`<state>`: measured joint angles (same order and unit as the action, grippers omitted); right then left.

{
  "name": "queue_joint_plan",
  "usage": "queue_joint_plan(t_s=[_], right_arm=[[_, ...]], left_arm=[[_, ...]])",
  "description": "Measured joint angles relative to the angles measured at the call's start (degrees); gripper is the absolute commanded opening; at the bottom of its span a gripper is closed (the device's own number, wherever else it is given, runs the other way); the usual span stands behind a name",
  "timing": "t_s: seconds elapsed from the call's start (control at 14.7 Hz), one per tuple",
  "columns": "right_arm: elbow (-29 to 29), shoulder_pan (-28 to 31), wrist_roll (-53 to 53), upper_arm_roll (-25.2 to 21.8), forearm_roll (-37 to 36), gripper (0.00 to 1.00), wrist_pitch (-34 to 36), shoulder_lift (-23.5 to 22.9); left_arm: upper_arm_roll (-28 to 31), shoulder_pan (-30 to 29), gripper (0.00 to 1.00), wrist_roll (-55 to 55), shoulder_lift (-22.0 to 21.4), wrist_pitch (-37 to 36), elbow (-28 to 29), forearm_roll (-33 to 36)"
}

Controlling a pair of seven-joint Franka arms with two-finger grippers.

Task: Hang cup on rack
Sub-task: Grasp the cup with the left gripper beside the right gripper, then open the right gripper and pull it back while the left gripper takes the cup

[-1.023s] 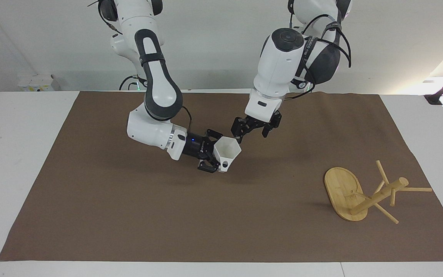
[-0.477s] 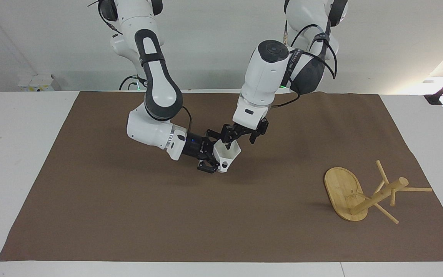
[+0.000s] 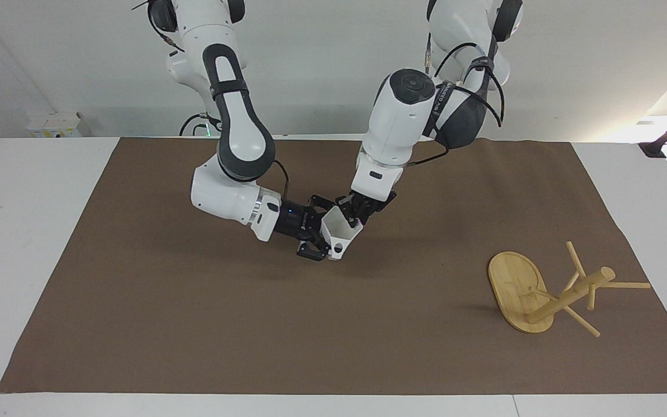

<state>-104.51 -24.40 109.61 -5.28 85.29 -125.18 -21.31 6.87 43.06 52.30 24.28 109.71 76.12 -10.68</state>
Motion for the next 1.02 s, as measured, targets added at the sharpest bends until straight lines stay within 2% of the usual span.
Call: queue_joint_plan(t_s=[0.07, 0.55, 0.82, 0.89, 1.02], right_arm=[[-0.03, -0.03, 0.04, 0.0, 0.0, 1.0, -0.16, -0.02], [-0.01, 0.17, 0.02, -0.38, 0.03, 1.0, -0.19, 0.2], [-3.19, 2.86, 0.02, -0.86, -1.12, 1.0, 0.33, 4.88], [-4.69, 4.65, 0.04, -0.94, -3.95, 1.0, 1.64, 6.57], [-6.11, 10.63, 0.0, -1.15, -14.29, 1.0, 7.54, 9.18]], left_arm=[[0.0, 0.01, 0.0, 0.1, 0.0, 0.2, 0.14, -0.02], [0.75, -0.02, 0.0, 0.08, -0.03, 2.36, 1.02, -0.05], [3.93, -0.21, 0.0, 1.43, -0.89, 3.26, 0.27, -0.02], [5.37, -0.37, 0.0, 1.52, -1.67, 3.33, 0.17, -0.03], [8.17, -1.21, 0.0, 2.12, -4.04, 4.18, 0.38, -0.03]])
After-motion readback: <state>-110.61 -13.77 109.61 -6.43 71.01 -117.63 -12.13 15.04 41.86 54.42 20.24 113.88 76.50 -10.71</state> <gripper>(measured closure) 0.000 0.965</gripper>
